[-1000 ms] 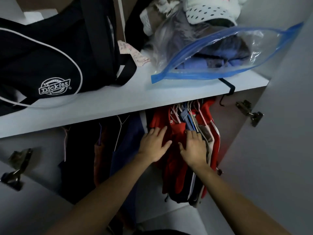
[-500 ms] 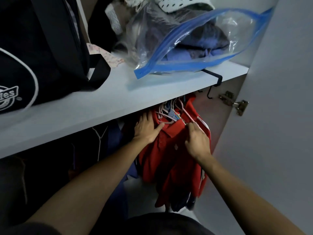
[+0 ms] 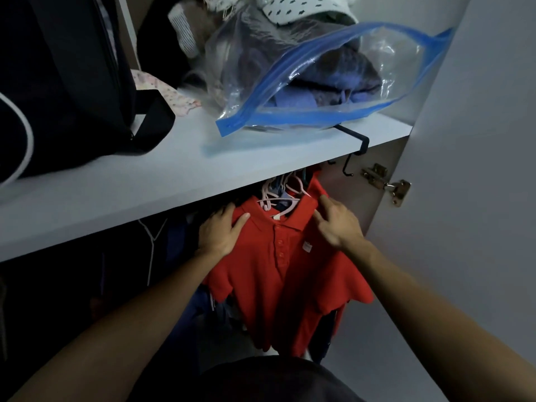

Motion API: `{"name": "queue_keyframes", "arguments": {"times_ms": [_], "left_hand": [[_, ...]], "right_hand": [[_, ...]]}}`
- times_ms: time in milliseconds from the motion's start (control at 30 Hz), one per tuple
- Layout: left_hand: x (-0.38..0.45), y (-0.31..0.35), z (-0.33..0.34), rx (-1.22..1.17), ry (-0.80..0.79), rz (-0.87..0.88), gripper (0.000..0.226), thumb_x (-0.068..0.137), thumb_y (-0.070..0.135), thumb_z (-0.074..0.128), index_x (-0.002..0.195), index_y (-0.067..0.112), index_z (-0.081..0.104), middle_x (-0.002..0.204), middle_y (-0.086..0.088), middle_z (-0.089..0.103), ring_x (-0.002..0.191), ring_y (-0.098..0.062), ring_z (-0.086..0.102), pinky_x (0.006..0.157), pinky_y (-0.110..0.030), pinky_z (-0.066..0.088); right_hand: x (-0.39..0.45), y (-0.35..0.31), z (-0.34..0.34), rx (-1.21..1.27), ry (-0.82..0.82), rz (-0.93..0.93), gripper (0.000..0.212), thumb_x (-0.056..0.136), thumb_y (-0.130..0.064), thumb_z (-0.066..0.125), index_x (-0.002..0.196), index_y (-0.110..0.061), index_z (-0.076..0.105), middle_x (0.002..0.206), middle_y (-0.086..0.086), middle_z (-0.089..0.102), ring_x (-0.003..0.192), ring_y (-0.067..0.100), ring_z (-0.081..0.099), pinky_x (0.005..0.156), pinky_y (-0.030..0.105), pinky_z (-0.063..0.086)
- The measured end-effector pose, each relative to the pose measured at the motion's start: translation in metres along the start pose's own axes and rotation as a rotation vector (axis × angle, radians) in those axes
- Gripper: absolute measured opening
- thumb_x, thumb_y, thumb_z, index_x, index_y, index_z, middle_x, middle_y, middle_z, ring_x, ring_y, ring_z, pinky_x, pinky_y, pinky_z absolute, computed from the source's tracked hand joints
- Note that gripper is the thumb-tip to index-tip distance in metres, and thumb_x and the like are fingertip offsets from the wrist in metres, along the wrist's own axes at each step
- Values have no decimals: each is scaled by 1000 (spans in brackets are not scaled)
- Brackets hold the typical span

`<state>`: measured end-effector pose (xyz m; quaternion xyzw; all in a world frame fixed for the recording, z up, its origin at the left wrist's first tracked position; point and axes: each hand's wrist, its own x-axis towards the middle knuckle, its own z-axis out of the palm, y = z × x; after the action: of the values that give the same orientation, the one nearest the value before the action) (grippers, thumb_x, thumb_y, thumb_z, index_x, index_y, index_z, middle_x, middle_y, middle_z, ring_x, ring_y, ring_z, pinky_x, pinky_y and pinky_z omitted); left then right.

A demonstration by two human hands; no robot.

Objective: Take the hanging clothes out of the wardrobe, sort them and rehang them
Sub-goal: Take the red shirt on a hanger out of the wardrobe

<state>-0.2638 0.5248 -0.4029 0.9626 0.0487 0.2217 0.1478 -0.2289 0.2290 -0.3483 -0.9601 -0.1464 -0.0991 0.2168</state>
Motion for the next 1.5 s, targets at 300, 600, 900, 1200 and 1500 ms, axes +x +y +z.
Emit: {"name": "queue_keyframes", "arguments": {"times_ms": [300, 600, 900, 1200, 1500], "left_hand": [[-13, -10, -22, -24, 215, -96, 35, 107, 40, 47, 115, 14, 70, 90, -25, 73, 81, -50, 69, 67, -50, 55], [-8, 14, -48, 38, 333, -1, 33, 102, 40, 52, 102, 15, 72, 82, -19, 73, 73, -44, 70, 58, -45, 55], [-91, 61, -58, 32, 149, -77, 51, 104, 54, 27, 109, 19, 64, 92, -16, 74, 80, -44, 70, 61, -48, 55], [-172, 91, -79, -91, 41, -58, 35, 107, 40, 40, 102, 14, 62, 89, -2, 70, 77, -24, 67, 64, -33, 46], [-188, 140, -57, -254, -157, 177, 40, 103, 54, 47, 86, 19, 57, 84, -1, 65, 80, -28, 65, 65, -39, 48]], "right_hand": [[12, -4, 0, -83, 143, -45, 17, 107, -32, 45, 106, -16, 53, 98, 18, 70, 89, 44, 65, 67, 40, 35], [11, 4, -34, -26, 163, -56, 17, 106, -33, 46, 100, -17, 48, 98, 17, 70, 90, 45, 65, 68, 42, 36], [-47, 28, -50, 42, -70, -132, 17, 106, -30, 46, 109, -15, 53, 108, 14, 70, 101, 43, 65, 80, 47, 50], [-134, 51, -51, 167, -105, -108, 9, 104, -26, 52, 104, -18, 56, 100, 9, 71, 96, 39, 66, 76, 42, 45], [-280, 85, -65, 178, 128, 207, 16, 101, -32, 52, 92, -19, 57, 81, -2, 66, 74, 29, 62, 62, 34, 38]]}}
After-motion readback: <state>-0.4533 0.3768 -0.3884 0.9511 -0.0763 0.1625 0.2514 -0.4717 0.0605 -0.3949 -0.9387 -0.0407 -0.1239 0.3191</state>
